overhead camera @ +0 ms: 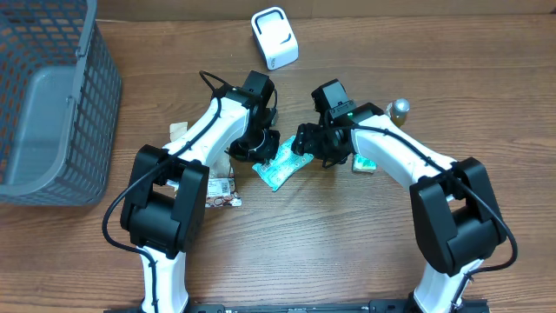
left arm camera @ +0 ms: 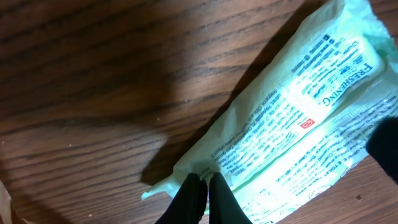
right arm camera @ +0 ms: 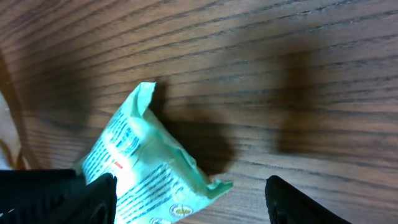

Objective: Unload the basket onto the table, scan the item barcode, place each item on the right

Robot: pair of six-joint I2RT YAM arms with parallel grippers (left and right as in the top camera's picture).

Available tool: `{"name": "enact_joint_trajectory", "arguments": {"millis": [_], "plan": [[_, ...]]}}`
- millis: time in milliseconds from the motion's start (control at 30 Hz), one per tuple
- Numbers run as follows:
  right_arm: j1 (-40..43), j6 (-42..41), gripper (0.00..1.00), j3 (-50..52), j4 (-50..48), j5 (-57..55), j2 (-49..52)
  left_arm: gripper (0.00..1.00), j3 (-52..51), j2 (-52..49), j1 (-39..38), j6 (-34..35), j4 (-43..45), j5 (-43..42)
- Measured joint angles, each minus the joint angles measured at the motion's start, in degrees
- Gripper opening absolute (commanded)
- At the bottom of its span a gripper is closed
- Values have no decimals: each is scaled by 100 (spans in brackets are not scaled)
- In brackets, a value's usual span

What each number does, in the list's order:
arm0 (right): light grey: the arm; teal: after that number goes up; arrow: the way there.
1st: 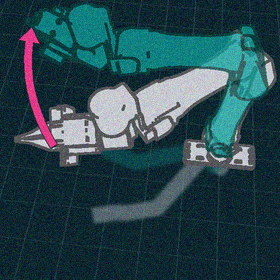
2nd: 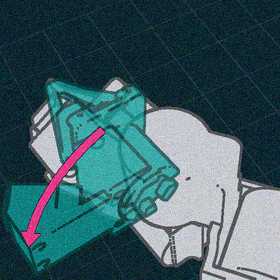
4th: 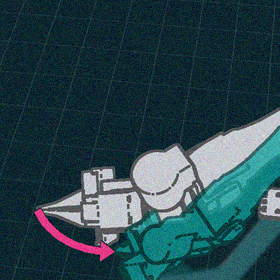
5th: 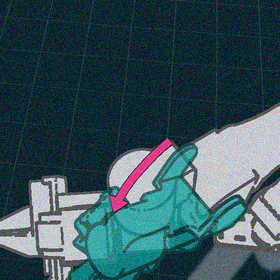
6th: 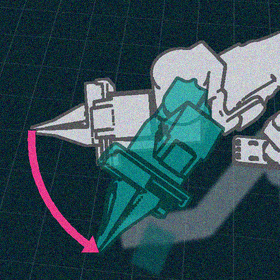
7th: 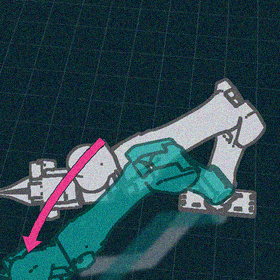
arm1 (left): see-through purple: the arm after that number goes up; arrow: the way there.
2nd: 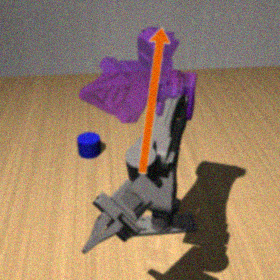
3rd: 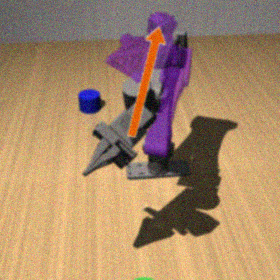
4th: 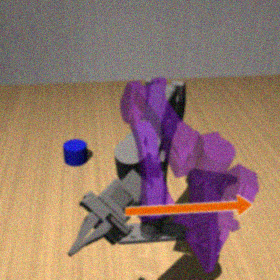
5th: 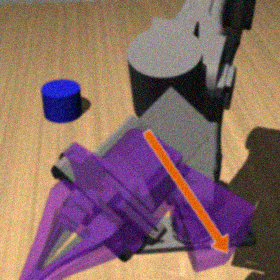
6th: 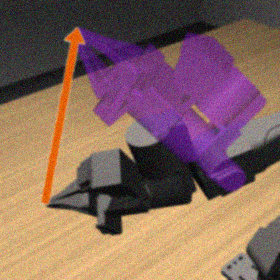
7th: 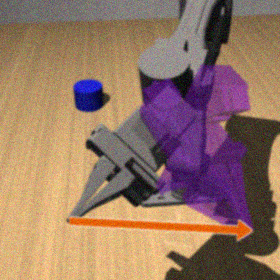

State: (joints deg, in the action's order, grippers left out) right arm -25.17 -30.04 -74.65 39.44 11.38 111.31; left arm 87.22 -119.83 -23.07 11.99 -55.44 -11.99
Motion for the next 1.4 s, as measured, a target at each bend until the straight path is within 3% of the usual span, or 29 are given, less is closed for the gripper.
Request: {"name": "enact_joint_trajectory", "arguments": {"millis": [367, 900, 1067, 1200, 1400], "plan": [[0, -24, 66, 0, -122, 96, 74, 4, -442, 70, 0, 0, 619, -22], [157, -520, 41, -2, -693, 1014, 535, 4, -588, 149, -20, 2, 780, 61], [234, -577, 40, 105, -1067, 1408, 592, 4, -588, 149, -20, 0, 780, 70], [291, -494, 24, 166, -1126, 1631, 616, 4, -588, 149, -20, 0, 778, 79], [313, -271, 28, 192, -1217, 1976, 660, 4, -590, 155, -20, 0, 767, 131]]}}
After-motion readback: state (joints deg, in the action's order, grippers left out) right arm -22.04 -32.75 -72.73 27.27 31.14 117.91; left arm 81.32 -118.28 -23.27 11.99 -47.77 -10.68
